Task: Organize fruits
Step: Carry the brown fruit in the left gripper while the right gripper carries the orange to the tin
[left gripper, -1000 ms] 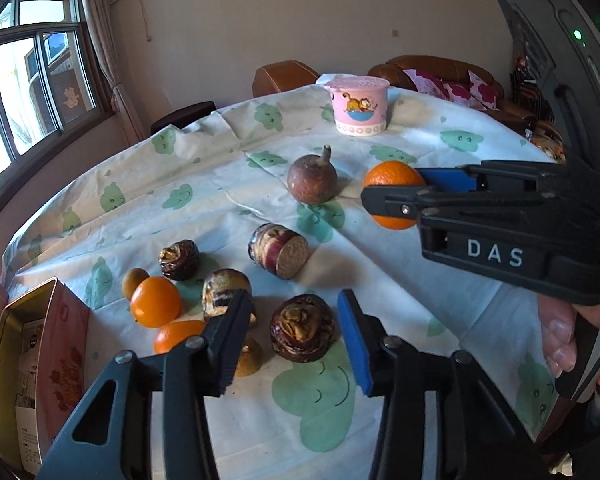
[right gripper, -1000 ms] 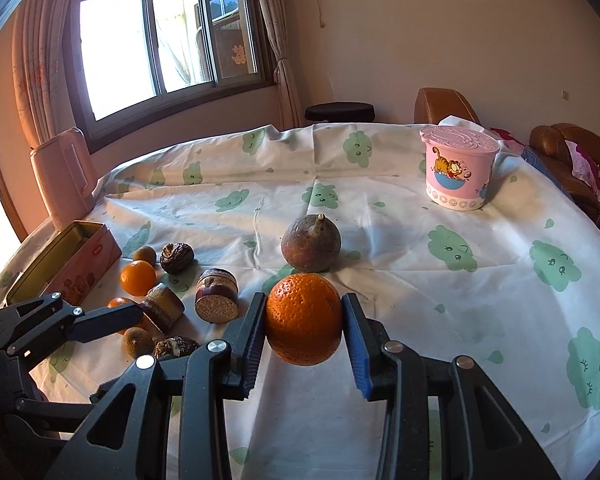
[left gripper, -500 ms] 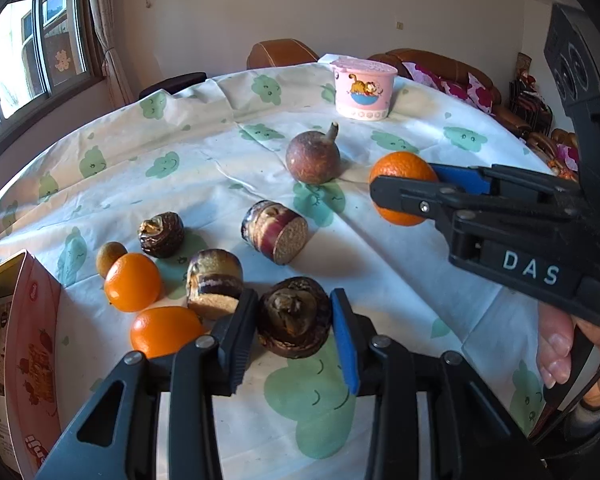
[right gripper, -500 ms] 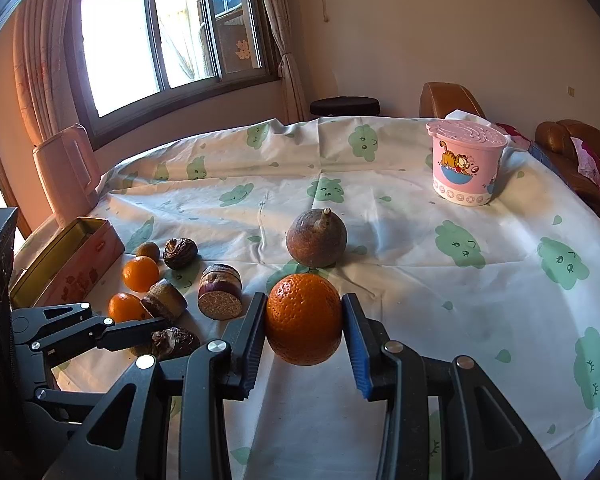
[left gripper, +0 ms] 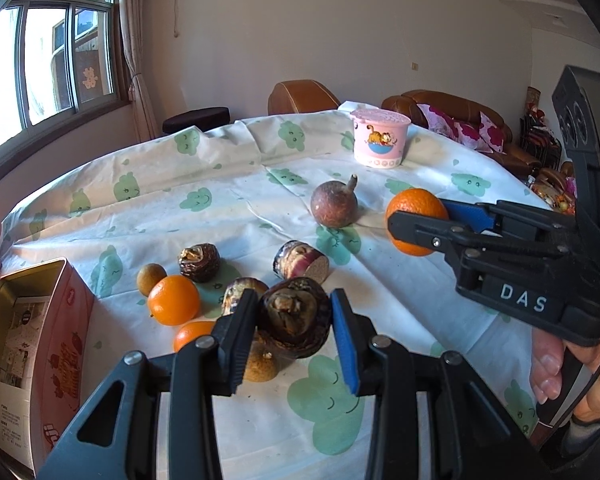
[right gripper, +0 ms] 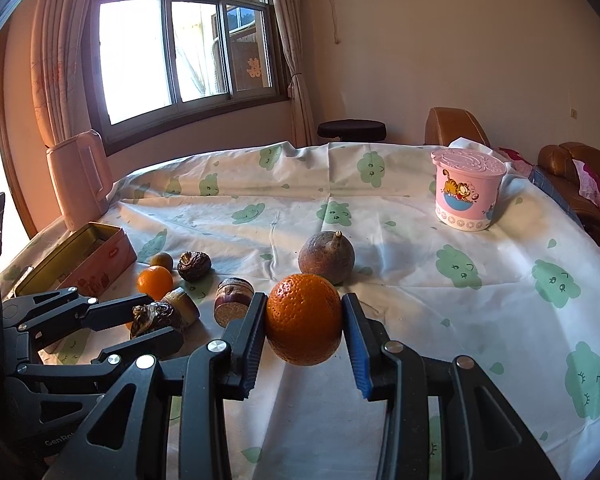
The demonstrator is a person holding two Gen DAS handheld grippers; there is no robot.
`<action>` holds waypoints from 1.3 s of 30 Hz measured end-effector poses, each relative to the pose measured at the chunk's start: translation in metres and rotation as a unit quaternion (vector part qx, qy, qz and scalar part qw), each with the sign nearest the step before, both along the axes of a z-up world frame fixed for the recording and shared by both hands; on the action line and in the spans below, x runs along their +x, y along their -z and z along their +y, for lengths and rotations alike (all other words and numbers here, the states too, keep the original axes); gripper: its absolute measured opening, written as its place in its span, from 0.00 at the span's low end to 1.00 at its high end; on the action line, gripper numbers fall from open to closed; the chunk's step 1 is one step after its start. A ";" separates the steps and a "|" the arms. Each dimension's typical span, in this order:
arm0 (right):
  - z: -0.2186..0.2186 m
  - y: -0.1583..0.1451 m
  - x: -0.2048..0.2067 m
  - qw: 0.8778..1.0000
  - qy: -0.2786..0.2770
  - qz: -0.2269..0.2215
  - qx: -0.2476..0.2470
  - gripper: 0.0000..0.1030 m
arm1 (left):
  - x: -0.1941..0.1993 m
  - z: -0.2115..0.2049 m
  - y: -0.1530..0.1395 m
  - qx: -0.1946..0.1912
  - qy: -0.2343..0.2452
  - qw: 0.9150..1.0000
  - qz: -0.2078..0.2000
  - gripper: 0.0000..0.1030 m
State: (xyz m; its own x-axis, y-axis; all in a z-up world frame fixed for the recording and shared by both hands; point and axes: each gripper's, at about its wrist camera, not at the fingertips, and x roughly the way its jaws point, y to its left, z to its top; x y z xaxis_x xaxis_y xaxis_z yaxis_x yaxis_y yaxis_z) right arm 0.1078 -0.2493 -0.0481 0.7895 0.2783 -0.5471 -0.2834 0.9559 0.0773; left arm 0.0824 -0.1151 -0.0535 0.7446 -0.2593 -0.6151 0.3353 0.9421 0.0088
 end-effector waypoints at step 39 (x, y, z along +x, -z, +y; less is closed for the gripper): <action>0.006 -0.014 -0.031 0.996 -0.016 -0.086 -0.003 0.38 | -0.026 0.023 -0.017 -0.037 -0.053 0.994 -0.093 0.38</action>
State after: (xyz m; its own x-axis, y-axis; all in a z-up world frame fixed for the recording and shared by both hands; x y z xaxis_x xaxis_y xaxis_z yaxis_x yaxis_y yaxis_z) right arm 0.0768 -0.2435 -0.0344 0.8623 0.3023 -0.4062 -0.3227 0.9463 0.0191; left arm 0.0568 -0.0921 -0.0364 0.8691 -0.2128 -0.4465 0.2331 0.9724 -0.0096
